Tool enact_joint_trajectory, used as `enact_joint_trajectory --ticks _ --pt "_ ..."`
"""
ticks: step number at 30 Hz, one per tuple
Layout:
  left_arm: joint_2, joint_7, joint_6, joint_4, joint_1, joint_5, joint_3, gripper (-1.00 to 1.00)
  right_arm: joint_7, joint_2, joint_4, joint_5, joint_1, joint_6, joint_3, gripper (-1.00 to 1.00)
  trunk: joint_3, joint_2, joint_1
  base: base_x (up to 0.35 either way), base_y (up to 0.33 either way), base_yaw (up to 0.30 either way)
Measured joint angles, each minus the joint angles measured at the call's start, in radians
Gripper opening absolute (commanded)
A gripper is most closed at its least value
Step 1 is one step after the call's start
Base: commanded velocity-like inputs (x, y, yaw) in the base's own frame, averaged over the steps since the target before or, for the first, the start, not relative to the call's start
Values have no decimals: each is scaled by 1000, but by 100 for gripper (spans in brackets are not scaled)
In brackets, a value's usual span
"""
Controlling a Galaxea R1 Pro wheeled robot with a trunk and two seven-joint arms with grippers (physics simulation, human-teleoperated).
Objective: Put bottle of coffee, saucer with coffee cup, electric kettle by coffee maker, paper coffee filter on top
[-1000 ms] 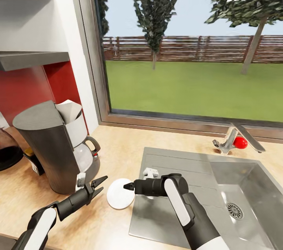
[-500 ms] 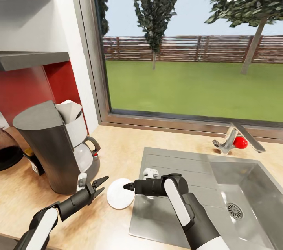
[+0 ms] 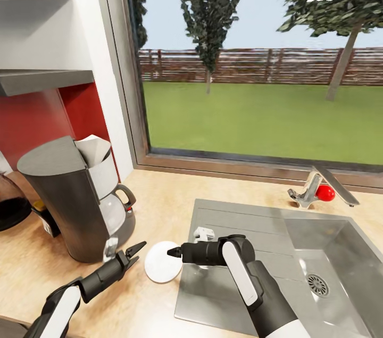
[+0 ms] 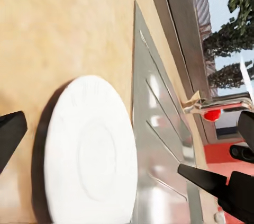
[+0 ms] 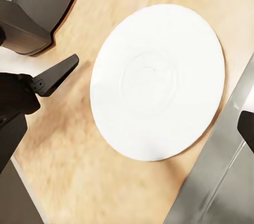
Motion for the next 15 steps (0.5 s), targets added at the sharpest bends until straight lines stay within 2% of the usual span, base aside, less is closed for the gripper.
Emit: enact_joint_trajectory --ticks 15 --pt "-3 0 -8 22 -3 -4 1 100 0 0 1 0 0 0 0 100 0 0 0 0 0 0"
